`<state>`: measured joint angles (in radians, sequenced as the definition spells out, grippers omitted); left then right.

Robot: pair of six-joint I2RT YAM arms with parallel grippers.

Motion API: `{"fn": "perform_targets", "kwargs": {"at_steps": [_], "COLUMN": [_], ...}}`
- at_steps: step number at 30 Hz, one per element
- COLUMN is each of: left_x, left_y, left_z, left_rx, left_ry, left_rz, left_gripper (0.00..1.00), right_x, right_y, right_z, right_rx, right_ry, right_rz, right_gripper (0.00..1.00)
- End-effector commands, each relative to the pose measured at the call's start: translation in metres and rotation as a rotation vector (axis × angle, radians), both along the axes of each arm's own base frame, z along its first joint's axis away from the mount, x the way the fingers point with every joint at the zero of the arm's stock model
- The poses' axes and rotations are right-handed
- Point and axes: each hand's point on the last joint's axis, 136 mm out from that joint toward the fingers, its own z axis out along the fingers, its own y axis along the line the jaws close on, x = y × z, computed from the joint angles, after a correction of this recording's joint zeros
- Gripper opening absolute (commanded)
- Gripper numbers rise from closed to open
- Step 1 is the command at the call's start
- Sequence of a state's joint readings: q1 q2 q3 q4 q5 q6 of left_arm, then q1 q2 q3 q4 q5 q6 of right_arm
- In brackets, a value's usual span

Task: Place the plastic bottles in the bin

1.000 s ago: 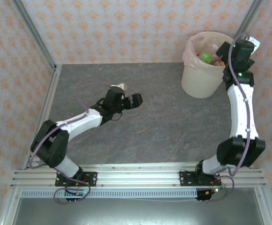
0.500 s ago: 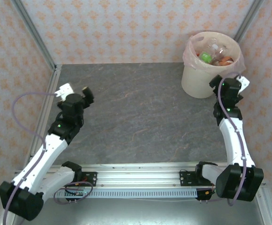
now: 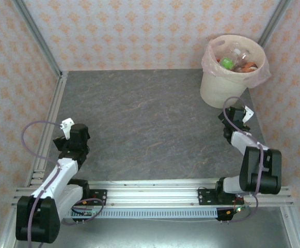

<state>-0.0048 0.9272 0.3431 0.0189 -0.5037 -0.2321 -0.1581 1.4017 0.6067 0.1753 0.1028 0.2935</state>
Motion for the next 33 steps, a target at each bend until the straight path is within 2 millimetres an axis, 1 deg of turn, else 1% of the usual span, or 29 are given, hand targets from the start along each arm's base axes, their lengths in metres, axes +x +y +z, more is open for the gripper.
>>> {"fn": "perform_targets", "kwargs": {"at_steps": [1, 3, 4, 5, 6, 7, 9, 10, 11, 12, 14, 15, 17, 18, 20, 23, 24, 27, 28, 29, 30, 31, 32, 33], "left_x": [0.031, 0.044, 0.051, 0.057, 0.061, 0.066, 0.075, 0.08, 0.082, 0.083, 0.085, 0.086, 0.092, 0.098, 0.112, 0.121, 0.123, 0.12, 0.119, 0.117, 0.115, 0.117, 0.115, 0.116], "left_y": [-0.008, -0.015, -0.019, -0.022, -0.023, -0.024, -0.029, -0.033, -0.034, -0.034, -0.037, -0.037, -0.039, -0.041, -0.05, -0.055, -0.057, -0.058, -0.06, -0.057, -0.056, -0.056, -0.056, -0.056], "left_z": [0.02, 0.016, 0.011, 0.007, 0.002, 0.002, 0.003, 0.004, 0.005, 0.004, 0.006, 0.007, 0.01, 0.01, 0.004, -0.006, -0.005, -0.011, -0.015, -0.013, -0.016, -0.012, -0.016, -0.014], "left_rx": [-0.011, -0.034, -0.048, -0.063, -0.071, -0.078, -0.084, -0.087, -0.086, -0.084, -0.075, -0.064, -0.032, -0.026, -0.048, -0.067, -0.061, -0.02, 0.016, 0.04, 0.021, 0.033, 0.029, 0.025], "left_ry": [-0.121, -0.124, -0.123, -0.128, -0.125, -0.12, -0.144, -0.163, -0.166, -0.161, -0.171, -0.181, -0.194, -0.183, -0.128, -0.147, -0.151, -0.128, -0.149, -0.172, -0.137, -0.165, -0.146, -0.149], "left_rz": [-0.071, -0.116, -0.138, -0.152, -0.155, -0.159, -0.197, -0.221, -0.233, -0.237, -0.258, -0.269, -0.295, -0.315, -0.375, -0.399, -0.409, -0.379, -0.372, -0.337, -0.331, -0.33, -0.33, -0.329], "left_gripper": [1.0, 1.0, 1.0, 1.0, 1.0, 1.0, 1.0, 1.0, 1.0, 1.0, 1.0, 1.0, 1.0, 1.0, 1.0, 1.0, 1.0, 0.99, 1.0, 1.0, 1.0, 1.0, 1.0, 1.0], "right_x": [0.021, 0.028, 0.032, 0.037, 0.039, 0.041, 0.041, 0.036, 0.032, 0.029, 0.029, 0.034, 0.035, 0.034, 0.034, 0.034, 0.034, 0.034, 0.034, 0.034, 0.034, 0.034, 0.034, 0.034], "right_y": [0.009, 0.021, 0.029, 0.038, 0.048, 0.059, 0.084, 0.097, 0.103, 0.103, 0.101, 0.097, 0.079, 0.078, 0.078, 0.079, 0.079, 0.079, 0.079, 0.078, 0.079, 0.079, 0.079, 0.079], "right_z": [0.01, 0.007, 0.009, 0.013, 0.012, 0.012, 0.011, 0.005, 0.005, 0.006, 0.003, 0.003, 0.002, 0.003, 0.003, 0.003, 0.003, 0.003, 0.002, 0.003, 0.003, 0.003, 0.003, 0.003], "right_rx": [-0.047, -0.074, -0.087, -0.123, -0.129, -0.15, -0.203, -0.234, -0.257, -0.26, -0.251, -0.252, -0.25, -0.256, -0.256, -0.255, -0.254, -0.256, -0.256, -0.257, -0.256, -0.256, -0.256, -0.255], "right_ry": [-0.093, -0.097, -0.105, -0.133, -0.139, -0.14, -0.19, -0.209, -0.256, -0.275, -0.233, -0.226, -0.184, -0.193, -0.19, -0.195, -0.192, -0.192, -0.19, -0.192, -0.191, -0.192, -0.194, -0.191], "right_rz": [0.098, 0.17, 0.218, 0.266, 0.317, 0.367, 0.481, 0.541, 0.565, 0.558, 0.55, 0.525, 0.418, 0.413, 0.412, 0.413, 0.413, 0.414, 0.414, 0.414, 0.414, 0.414, 0.414, 0.415], "right_gripper": [0.99, 0.99, 0.99, 0.99, 0.99, 0.99, 0.99, 0.99, 0.99, 0.99, 0.99, 0.99, 0.99, 0.99, 0.99, 0.99, 0.99, 0.99, 0.99, 0.99, 0.99, 0.99, 0.99, 0.99]}}
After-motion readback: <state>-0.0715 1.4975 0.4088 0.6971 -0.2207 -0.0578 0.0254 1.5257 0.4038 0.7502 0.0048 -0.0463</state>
